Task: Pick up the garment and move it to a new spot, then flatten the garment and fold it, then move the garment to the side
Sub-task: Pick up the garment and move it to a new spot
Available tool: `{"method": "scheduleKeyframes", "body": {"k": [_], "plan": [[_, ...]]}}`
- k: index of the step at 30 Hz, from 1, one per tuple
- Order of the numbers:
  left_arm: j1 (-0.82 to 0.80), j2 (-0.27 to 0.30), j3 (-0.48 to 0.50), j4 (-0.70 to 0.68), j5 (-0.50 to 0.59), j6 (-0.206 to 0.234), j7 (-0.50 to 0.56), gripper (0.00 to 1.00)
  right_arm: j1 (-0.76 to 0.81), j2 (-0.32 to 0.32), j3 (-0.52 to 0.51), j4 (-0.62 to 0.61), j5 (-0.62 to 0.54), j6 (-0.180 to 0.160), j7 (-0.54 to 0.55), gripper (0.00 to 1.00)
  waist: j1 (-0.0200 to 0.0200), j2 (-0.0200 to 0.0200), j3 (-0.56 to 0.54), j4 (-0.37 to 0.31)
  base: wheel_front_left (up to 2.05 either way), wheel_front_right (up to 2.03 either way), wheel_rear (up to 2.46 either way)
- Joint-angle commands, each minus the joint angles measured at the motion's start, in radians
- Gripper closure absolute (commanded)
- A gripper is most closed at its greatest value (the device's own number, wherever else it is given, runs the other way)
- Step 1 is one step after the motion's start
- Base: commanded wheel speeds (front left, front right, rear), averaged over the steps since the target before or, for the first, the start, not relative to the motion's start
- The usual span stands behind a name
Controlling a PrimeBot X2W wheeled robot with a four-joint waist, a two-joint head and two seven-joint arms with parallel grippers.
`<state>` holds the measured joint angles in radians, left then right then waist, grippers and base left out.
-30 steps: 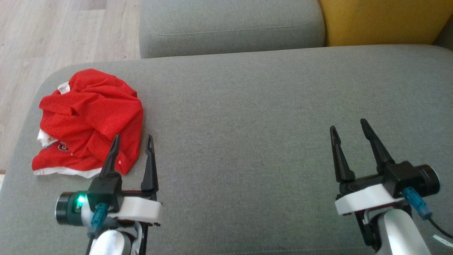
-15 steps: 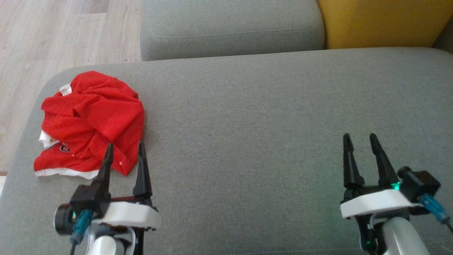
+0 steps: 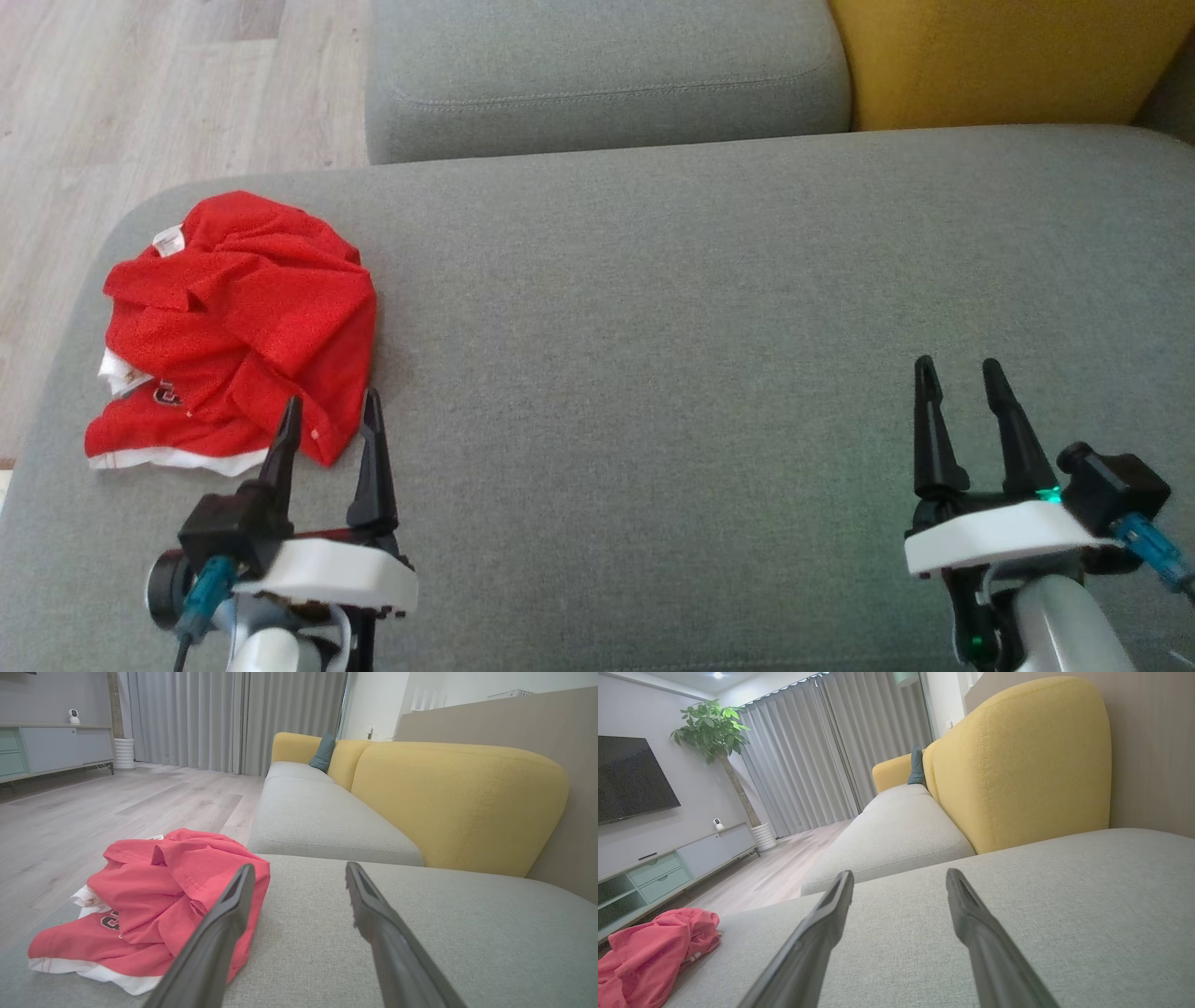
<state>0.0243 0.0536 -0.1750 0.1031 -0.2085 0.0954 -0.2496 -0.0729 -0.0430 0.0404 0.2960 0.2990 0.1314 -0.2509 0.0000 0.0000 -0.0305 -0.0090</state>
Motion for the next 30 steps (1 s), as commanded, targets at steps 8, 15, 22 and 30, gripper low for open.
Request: {"method": "scheduleKeyframes", "body": {"k": [8, 15, 22, 30], "plan": [[-0.046, -0.003, 0.031, -0.023, -0.011, -0.001, -0.012, 0.0, -0.054, -0.007, 0.015, -0.02, -0.001, -0.001, -0.011, 0.0, 0.0, 0.0, -0.002, 0.013, 0.0, 0.0, 0.0], [-0.046, -0.003, 0.041, -0.02, -0.012, 0.003, -0.012, 0.0, -0.045, -0.007, 0.034, -0.018, -0.01, -0.001, -0.011, 0.0, 0.0, 0.0, -0.01, 0.062, 0.0, 0.0, 0.0], [-0.036, -0.003, 0.072, -0.017, 0.001, -0.006, -0.012, 0.0, -0.022, -0.007, 0.065, -0.016, -0.001, -0.001, -0.011, 0.0, 0.0, 0.0, -0.028, 0.161, 0.0, 0.0, 0.0], [-0.031, -0.003, 0.107, -0.044, 0.016, -0.026, -0.012, 0.0, -0.006, -0.007, 0.093, -0.018, 0.017, -0.001, -0.011, 0.0, 0.0, 0.0, -0.041, 0.281, 0.0, 0.0, 0.0]]}}
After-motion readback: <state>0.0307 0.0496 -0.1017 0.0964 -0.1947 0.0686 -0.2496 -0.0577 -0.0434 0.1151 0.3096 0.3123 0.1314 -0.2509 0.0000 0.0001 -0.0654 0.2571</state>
